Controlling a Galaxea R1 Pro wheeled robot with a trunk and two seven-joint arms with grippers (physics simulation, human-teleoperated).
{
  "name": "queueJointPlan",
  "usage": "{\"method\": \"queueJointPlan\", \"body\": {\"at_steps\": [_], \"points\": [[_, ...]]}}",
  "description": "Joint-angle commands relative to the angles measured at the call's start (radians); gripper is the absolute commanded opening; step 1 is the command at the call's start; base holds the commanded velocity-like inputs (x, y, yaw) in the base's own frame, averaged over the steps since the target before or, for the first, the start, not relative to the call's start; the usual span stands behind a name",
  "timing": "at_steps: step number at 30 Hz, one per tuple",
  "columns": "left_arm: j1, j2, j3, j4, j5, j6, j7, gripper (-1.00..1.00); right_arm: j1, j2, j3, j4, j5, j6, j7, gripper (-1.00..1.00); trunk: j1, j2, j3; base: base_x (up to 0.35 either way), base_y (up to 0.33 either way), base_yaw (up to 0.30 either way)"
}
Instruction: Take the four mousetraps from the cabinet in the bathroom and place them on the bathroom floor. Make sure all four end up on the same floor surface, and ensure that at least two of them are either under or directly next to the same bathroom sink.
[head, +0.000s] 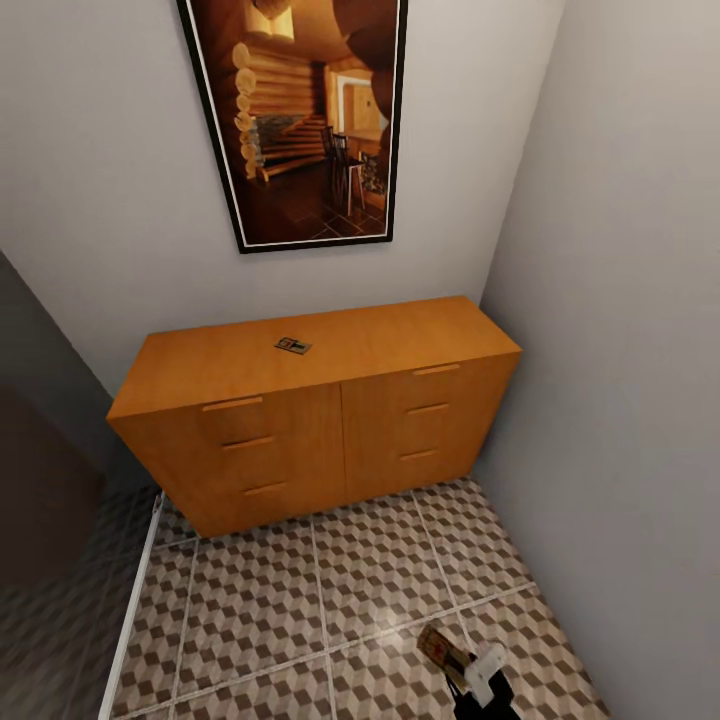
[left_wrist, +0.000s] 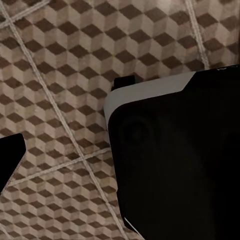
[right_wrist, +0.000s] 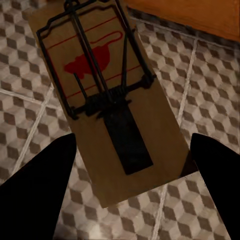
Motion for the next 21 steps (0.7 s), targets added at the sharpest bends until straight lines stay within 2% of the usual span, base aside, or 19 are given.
{"method": "queueJointPlan", "body": {"at_steps": [1, 3, 6, 8, 9, 10, 11, 12, 13, 14, 15, 17, 21], "points": [[-0.001, 0.0, -0.008, -0.025, 0.011, -0.001, 0.006, 1.0, 0.005, 0.006, 0.004, 0.001, -0.038, -0.037, -0.026, -1.0, 0.0, -0.001, -0.001, 0.0, 0.0, 0.0], [0.0, -0.001, -0.007, -0.074, 0.011, 0.004, 0.009, 1.0, 0.012, 0.015, 0.004, 0.001, -0.091, -0.082, -0.048, -1.0, 0.0, -0.001, -0.001, 0.0, 0.0, 0.0], [0.0, -0.001, -0.006, -0.152, 0.012, 0.027, 0.011, 1.0, 0.02, 0.03, 0.004, 0.001, -0.15, -0.114, -0.064, -1.0, 0.0, -0.001, -0.001, 0.0, 0.0, 0.0], [0.0, -0.002, -0.005, -0.221, 0.013, 0.068, 0.012, 1.0, 0.023, 0.039, 0.004, 0.001, -0.199, -0.125, -0.077, -1.0, 0.0, -0.001, -0.001, 0.0, 0.0, 0.0], [-0.001, -0.002, -0.005, -0.275, 0.013, 0.109, 0.012, 1.0, 0.024, 0.043, 0.004, 0.001, -0.237, -0.129, -0.09, -1.0, 0.0, -0.001, -0.001, 0.0, 0.0, 0.0], [-0.001, -0.003, -0.005, -0.304, 0.013, 0.132, 0.012, 1.0, 0.025, 0.045, 0.004, 0.0, -0.258, -0.131, -0.098, -1.0, 0.0, -0.001, -0.001, 0.0, 0.0, 0.0], [-0.001, -0.005, -0.005, -0.366, 0.013, 0.182, 0.012, 1.0, 0.025, 0.047, 0.004, 0.0, -0.302, -0.133, -0.114, -1.0, 0.0, -0.001, -0.001, 0.0, 0.0, 0.0], [-0.001, -0.006, -0.005, -0.4, 0.013, 0.208, 0.013, 1.0, 0.026, 0.048, 0.003, 0.0, -0.324, -0.134, -0.121, -1.0, 0.0, -0.001, -0.001, 0.0, 0.0, 0.0], [-0.001, -0.009, -0.005, -0.469, 0.013, 0.261, 0.013, 1.0, 0.026, 0.047, 0.003, -0.001, -0.367, -0.135, -0.132, -1.0, 0.0, -0.001, -0.001, 0.0, 0.0, 0.0], [-0.001, -0.01, -0.005, -0.505, 0.013, 0.287, 0.013, 1.0, 0.027, 0.047, 0.003, -0.001, -0.386, -0.136, -0.136, -1.0, 0.0, -0.001, -0.001, 0.0, 0.0, 0.0], [-0.001, -0.012, -0.005, -0.575, 0.012, 0.338, 0.013, 1.0, 0.027, 0.045, 0.003, -0.001, -0.421, -0.137, -0.142, -1.0, 0.0, -0.001, -0.001, 0.0, 0.0, 0.0], [-0.001, -0.016, -0.005, -0.678, 0.012, 0.413, 0.013, 1.0, 0.027, 0.041, 0.002, -0.001, -0.462, -0.138, -0.147, -1.0, 0.0, -0.001, -0.001, 0.0, 0.0, 0.0], [-0.001, -0.023, -0.005, -0.87, 0.011, 0.552, 0.013, 1.0, 0.028, 0.032, 0.001, -0.002, -0.51, -0.139, -0.15, -1.0, 0.0, -0.001, -0.001, 0.0, 0.0, 0.0]]}}
